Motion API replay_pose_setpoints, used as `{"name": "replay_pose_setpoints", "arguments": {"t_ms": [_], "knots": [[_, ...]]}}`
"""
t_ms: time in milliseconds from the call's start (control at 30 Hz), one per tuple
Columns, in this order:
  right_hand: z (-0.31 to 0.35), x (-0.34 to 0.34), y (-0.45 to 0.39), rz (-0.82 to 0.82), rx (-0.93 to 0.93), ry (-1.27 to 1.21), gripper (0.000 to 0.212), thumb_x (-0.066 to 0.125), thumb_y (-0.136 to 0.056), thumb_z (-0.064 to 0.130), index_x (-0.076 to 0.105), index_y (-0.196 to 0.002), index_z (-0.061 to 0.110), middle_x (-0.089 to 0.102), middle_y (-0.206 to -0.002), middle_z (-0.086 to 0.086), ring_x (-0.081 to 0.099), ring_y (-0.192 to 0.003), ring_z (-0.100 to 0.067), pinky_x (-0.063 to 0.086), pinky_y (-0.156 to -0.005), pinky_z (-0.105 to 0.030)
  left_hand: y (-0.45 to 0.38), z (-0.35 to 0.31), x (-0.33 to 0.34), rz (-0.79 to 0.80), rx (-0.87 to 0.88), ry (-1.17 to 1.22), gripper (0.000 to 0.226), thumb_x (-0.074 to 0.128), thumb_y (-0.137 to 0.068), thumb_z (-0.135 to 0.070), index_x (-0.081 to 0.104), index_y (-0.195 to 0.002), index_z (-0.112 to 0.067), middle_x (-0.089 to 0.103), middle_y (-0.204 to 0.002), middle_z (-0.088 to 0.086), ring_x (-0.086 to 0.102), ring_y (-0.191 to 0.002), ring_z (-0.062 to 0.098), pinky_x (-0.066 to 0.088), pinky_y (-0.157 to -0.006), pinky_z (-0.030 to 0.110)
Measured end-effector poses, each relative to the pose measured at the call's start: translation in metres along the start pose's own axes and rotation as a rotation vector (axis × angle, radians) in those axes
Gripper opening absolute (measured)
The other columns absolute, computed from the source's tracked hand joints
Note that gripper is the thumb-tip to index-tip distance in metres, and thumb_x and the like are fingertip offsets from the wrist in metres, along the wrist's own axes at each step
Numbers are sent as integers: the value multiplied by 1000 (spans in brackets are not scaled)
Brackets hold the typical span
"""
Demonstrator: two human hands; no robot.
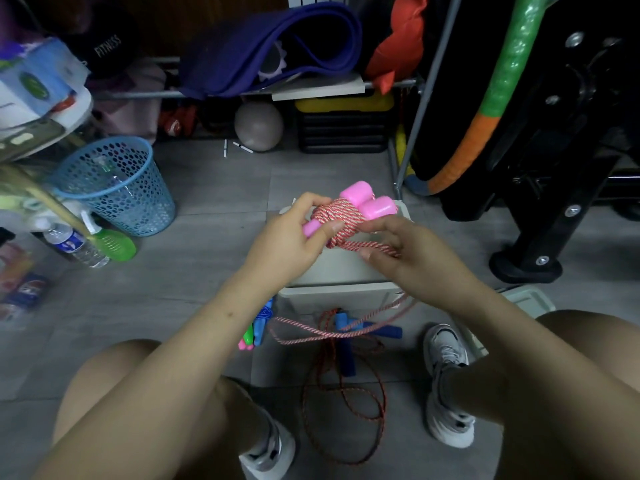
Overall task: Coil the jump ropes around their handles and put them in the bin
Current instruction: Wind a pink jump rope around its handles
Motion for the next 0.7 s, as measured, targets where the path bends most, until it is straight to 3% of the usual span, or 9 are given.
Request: {"name": "replay_pose_setpoints", "arguments": {"t_ms": [100, 233, 333, 533, 633, 700], "knots": [[9, -8, 4, -8, -206, 425, 28, 63, -87, 20, 64, -115, 21, 66, -92, -3, 58, -74, -16, 41, -67, -25, 1, -2, -1, 85, 19, -23, 17, 61, -89, -39, 51, -101, -45, 67, -67, -2, 61, -55, 7, 55, -62, 35], [6, -16, -3, -100, -435, 534, 19, 60, -81, 24, 73, -88, 13, 69, -82, -9, 65, -74, -31, 53, -63, -37, 4, -8, -4, 223, 30, -19, 23, 64, -87, -37, 47, -93, -52, 65, -61, -6, 59, -48, 10, 53, -55, 30], [2, -17, -5, -82, -469, 427, 22, 58, -80, 28, 73, -83, 12, 68, -77, -5, 65, -72, -24, 52, -64, -30, 10, -12, -1, 327, 35, -4, 27, 67, -85, -38, 46, -94, -54, 66, -63, -5, 61, -49, 13, 53, -55, 31], [0, -13, -2, -50, -408, 241, 12, 69, -79, 21, 75, -87, 15, 68, -80, 2, 54, -76, -3, 36, -72, -2, 17, -20, 4, 420, 42, -82, 31, 74, -75, -45, 45, -84, -50, 66, -67, -4, 53, -46, -2, 47, -53, 26], [1, -15, -1, -12, -285, 166, 8, 74, -79, 19, 74, -86, 21, 62, -77, 13, 55, -69, 3, 38, -68, -4, 20, -24, 4, 417, 59, -72, 37, 80, -69, -44, 47, -85, -43, 68, -75, 2, 52, -48, 3, 44, -53, 27], [1, -18, -2, 8, -249, 111, 11, 78, -75, 22, 69, -79, 27, 63, -74, 16, 59, -72, 1, 42, -65, -10, 23, -24, 4, 408, 70, -49, 38, 80, -67, -46, 49, -89, -39, 69, -75, 6, 56, -54, 15, 47, -53, 29]]}}
Point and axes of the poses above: each hand's wrist, its own y-axis away from the middle knuckle, its own x-axis out of the palm, z = x × y, the point moved 1 cm from there along -y, towards the middle knuckle
